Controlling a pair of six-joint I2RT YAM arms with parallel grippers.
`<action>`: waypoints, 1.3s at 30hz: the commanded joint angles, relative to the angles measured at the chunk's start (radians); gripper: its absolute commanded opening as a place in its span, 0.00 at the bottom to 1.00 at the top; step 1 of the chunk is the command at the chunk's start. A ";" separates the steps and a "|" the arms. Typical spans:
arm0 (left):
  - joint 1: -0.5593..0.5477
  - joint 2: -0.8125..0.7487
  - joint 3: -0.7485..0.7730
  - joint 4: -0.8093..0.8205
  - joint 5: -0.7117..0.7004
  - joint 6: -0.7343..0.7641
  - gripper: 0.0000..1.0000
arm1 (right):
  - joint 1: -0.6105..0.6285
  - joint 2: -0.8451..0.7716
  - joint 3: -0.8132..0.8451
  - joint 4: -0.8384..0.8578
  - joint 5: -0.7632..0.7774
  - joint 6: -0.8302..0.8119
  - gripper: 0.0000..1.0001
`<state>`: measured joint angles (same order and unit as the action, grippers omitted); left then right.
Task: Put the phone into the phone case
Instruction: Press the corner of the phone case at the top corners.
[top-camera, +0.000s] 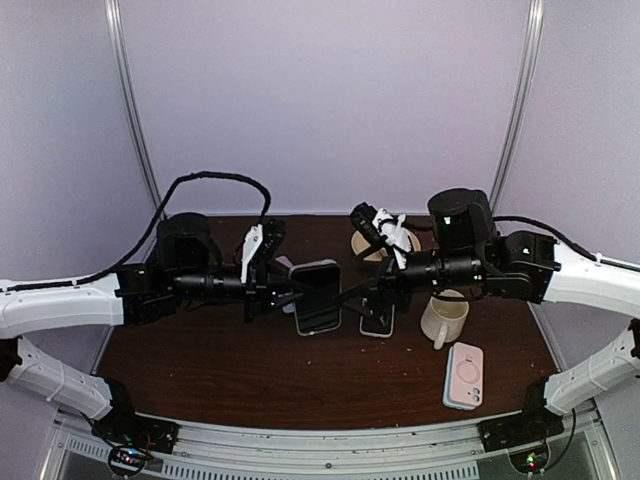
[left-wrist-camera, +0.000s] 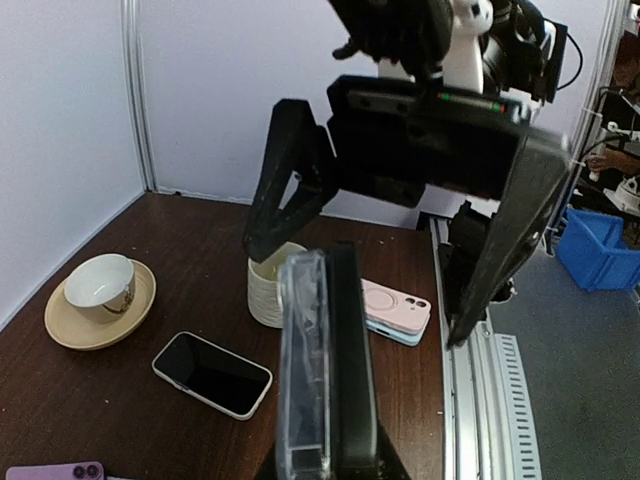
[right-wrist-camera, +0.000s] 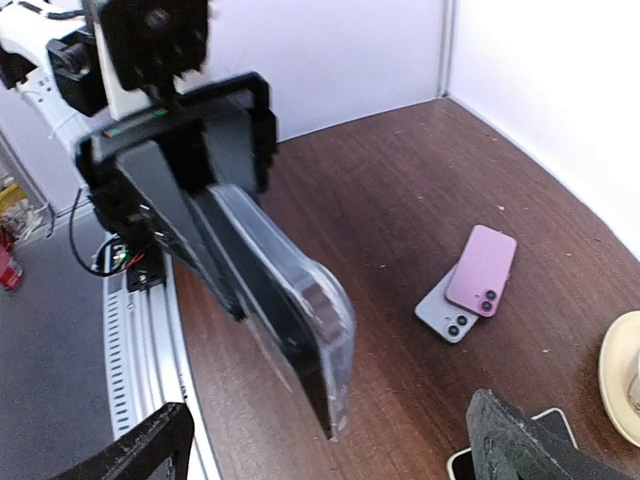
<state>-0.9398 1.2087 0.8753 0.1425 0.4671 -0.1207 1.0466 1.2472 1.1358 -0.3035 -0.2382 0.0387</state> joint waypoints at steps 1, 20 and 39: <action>0.000 0.081 -0.084 0.214 0.061 0.085 0.00 | -0.014 -0.032 -0.029 -0.020 -0.194 -0.009 0.99; -0.059 0.437 -0.296 0.855 -0.184 0.044 0.00 | 0.051 0.196 -0.190 0.341 0.525 0.226 0.90; -0.051 0.487 -0.275 0.808 -0.220 0.000 0.16 | 0.094 0.410 -0.213 0.393 0.622 0.156 0.91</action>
<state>-0.9951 1.6894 0.5625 0.8925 0.2687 -0.1093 1.1370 1.5917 0.9367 0.1802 0.3679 0.2405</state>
